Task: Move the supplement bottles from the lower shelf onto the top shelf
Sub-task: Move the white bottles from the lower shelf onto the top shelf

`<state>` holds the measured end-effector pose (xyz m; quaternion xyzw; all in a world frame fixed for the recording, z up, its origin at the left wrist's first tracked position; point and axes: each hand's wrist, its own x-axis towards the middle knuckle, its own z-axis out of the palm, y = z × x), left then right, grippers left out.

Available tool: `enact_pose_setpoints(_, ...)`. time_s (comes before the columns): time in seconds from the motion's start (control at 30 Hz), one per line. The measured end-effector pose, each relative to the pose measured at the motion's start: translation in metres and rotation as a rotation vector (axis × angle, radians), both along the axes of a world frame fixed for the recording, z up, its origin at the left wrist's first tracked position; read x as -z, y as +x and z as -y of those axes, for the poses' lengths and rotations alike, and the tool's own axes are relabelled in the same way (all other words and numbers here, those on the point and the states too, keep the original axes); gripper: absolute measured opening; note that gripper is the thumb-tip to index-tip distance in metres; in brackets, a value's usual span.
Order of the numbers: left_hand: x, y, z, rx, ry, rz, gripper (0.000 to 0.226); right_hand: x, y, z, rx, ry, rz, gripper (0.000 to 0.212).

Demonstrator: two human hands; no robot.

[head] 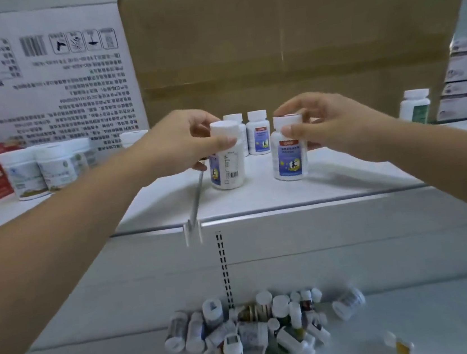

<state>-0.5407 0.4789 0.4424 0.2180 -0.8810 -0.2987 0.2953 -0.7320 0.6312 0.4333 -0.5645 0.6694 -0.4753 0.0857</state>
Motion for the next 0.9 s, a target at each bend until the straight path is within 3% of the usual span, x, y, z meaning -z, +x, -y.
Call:
enact_pose_setpoints(0.17,-0.001,-0.025,0.020,0.042,-0.031,0.042,0.037,-0.014,-0.030,0.020,-0.086,0.181,-0.214,0.053)
enact_pose_setpoints(0.4,-0.002,-0.057,0.045,-0.027,-0.253,0.130,0.055,-0.014,-0.053,0.057,-0.013,0.189,-0.455,0.060)
enact_pose_setpoints(0.77,0.019,-0.080,0.070,-0.119,-0.249,0.052,0.071,0.004,-0.071,0.079,0.049,0.058,-0.430,0.053)
enact_pose_setpoints(0.9,0.026,-0.082,0.071,-0.153,-0.220,0.060,0.065,0.010,-0.073,0.083,0.089,0.021,-0.404,0.055)
